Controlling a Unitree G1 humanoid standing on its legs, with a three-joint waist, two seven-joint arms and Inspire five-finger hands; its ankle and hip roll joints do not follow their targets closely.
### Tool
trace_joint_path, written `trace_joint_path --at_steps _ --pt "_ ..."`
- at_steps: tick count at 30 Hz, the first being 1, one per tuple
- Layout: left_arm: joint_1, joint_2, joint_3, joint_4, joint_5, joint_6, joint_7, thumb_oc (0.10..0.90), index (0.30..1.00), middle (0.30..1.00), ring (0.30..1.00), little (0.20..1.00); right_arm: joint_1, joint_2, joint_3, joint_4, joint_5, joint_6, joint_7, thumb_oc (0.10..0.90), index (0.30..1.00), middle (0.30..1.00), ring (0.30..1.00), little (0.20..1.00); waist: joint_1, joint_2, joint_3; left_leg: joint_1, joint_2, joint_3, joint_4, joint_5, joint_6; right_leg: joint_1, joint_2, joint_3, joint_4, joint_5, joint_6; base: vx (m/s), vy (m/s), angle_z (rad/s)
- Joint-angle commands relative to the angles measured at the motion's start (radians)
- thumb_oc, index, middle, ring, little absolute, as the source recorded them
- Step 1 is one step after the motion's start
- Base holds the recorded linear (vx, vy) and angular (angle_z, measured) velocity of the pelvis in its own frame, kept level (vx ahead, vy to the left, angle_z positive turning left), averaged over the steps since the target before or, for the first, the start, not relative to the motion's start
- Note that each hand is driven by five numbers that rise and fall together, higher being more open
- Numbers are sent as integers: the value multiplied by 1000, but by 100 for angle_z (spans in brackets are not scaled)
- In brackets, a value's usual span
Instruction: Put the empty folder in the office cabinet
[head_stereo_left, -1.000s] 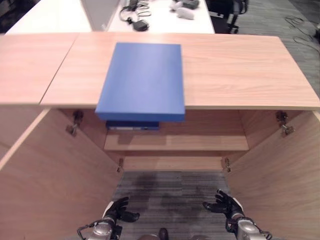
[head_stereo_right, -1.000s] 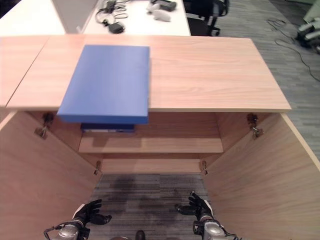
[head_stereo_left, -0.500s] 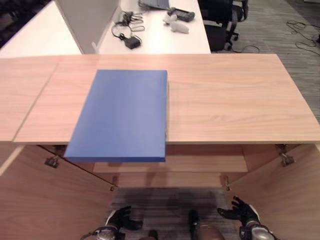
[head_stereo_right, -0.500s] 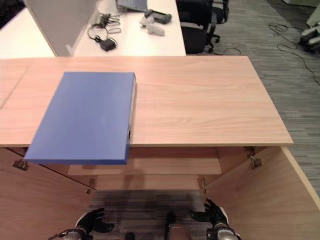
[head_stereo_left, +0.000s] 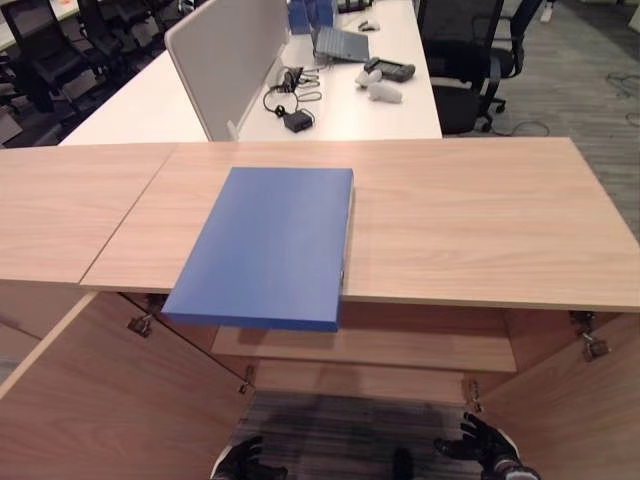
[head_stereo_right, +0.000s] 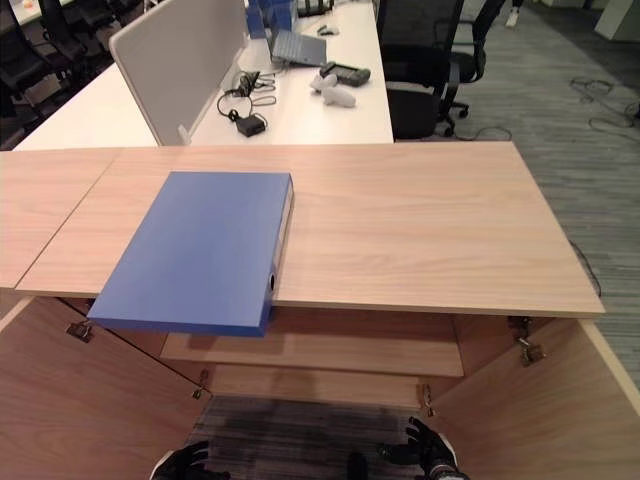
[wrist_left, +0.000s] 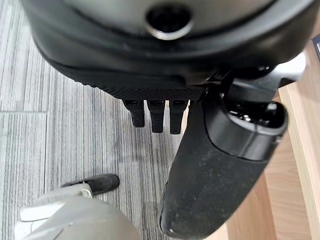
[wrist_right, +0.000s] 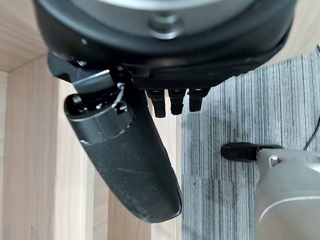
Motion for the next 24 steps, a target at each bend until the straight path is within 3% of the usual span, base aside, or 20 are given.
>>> trace_joint_path --at_steps 1,11,13,15,16,17,20,22,24 --pt "-29 48 -12 4 -3 -25 7 800 900 900 900 900 4 -13 5 -30 -8 -44 -2 800 900 900 900 900 27 -73 -30 -5 -25 -5 21 -10 2 66 -89 25 9 -32 95 0 0 0" --pt "-26 56 -22 4 16 -21 4 800 900 900 900 900 -20 10 9 -41 10 -36 1 800 900 900 900 900 36 -81 -24 -5 -45 2 12 -11 26 45 -117 40 41 -11 116 -53 48 -1" --pt "-33 64 -19 -6 5 -17 6 800 900 900 900 900 -36 25 8 -58 22 -38 -5 800 900 900 900 900 41 -83 -6 -19 -49 17 0 -1 39 -22 -120 42 109 -2 131 -222 91 -16" --pt "-52 76 -18 -20 -17 -20 12 800 900 900 900 900 -63 36 10 -65 48 -44 -11 800 900 900 900 900 31 -77 33 -44 -56 27 1 19 57 -104 -102 61 248 -5 174 -285 118 -32" --pt "-52 76 -18 -20 -17 -20 12 800 900 900 900 900 -63 36 10 -65 48 -44 -11 800 900 900 900 900 31 -77 33 -44 -56 27 1 19 57 -104 -102 61 248 -5 174 -259 122 -11" --pt "-60 80 -16 -22 -23 -19 14 800 900 900 900 900 -75 47 14 -61 56 -43 -14 800 900 900 900 900 23 -63 47 -74 -59 20 17 35 72 -119 -71 85 340 -31 181 -212 113 -1" --pt "-65 89 -14 -10 -21 -17 18 800 900 900 900 900 -61 58 11 -68 72 -52 -15 800 900 900 900 900 28 -61 32 -100 -76 16 29 48 83 -74 -54 80 384 -81 140 -119 69 -8" --pt "-60 89 -14 -3 -18 -16 16 800 900 900 900 900 -42 62 10 -64 72 -51 -16 800 900 900 900 900 37 -73 11 -99 -87 14 25 47 81 -20 -61 70 316 -119 114 0 0 0" --pt "-51 78 -11 12 -11 -17 12 800 900 900 900 900 -27 59 17 -50 72 -49 -15 800 900 900 900 900 51 -86 -19 -87 -92 36 13 44 68 48 -79 65 173 -111 96 45 -79 -2"
